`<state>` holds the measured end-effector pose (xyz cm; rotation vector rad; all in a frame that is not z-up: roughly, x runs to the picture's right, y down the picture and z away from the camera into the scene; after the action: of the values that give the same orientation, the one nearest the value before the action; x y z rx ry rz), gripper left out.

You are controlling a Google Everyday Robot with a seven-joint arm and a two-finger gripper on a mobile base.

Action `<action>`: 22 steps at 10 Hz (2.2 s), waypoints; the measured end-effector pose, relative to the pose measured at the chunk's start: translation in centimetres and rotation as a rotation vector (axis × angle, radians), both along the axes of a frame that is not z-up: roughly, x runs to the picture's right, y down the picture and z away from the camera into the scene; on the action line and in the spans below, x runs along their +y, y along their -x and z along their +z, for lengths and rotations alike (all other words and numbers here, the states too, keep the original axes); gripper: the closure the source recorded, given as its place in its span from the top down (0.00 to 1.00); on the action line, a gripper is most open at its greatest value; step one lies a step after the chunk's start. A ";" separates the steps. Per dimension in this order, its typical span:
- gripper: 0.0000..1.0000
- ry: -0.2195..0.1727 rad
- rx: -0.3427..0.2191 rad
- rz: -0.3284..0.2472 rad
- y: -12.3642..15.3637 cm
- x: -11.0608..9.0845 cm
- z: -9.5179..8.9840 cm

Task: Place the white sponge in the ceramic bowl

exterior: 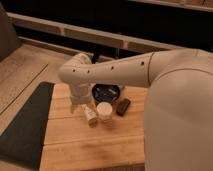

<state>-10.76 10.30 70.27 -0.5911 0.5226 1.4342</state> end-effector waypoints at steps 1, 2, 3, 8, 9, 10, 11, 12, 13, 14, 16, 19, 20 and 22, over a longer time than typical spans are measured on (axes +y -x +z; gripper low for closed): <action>0.65 0.000 0.000 0.000 0.0 0.0 0.0; 0.65 0.000 0.000 0.000 0.0 0.0 0.0; 0.65 0.000 0.000 0.000 0.0 0.0 0.0; 0.65 0.000 0.000 0.000 0.0 0.0 0.0; 0.65 0.000 0.000 0.000 0.0 0.0 0.0; 0.65 0.000 0.000 0.000 0.0 0.0 0.0; 0.65 0.000 0.000 0.000 0.0 0.0 0.0; 0.65 0.000 0.000 0.000 0.0 0.0 0.0; 0.65 0.000 0.000 0.000 0.0 0.0 0.0; 0.65 0.000 0.000 0.000 0.0 0.0 0.0; 0.65 0.000 0.000 0.000 0.0 0.0 0.0; 0.65 0.000 0.000 0.000 0.0 0.0 0.0; 0.65 -0.001 0.000 -0.002 0.0 0.0 0.0; 0.65 -0.034 0.009 -0.014 -0.2 -0.7 0.3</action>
<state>-10.55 9.65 70.56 -0.5532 0.5084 1.4302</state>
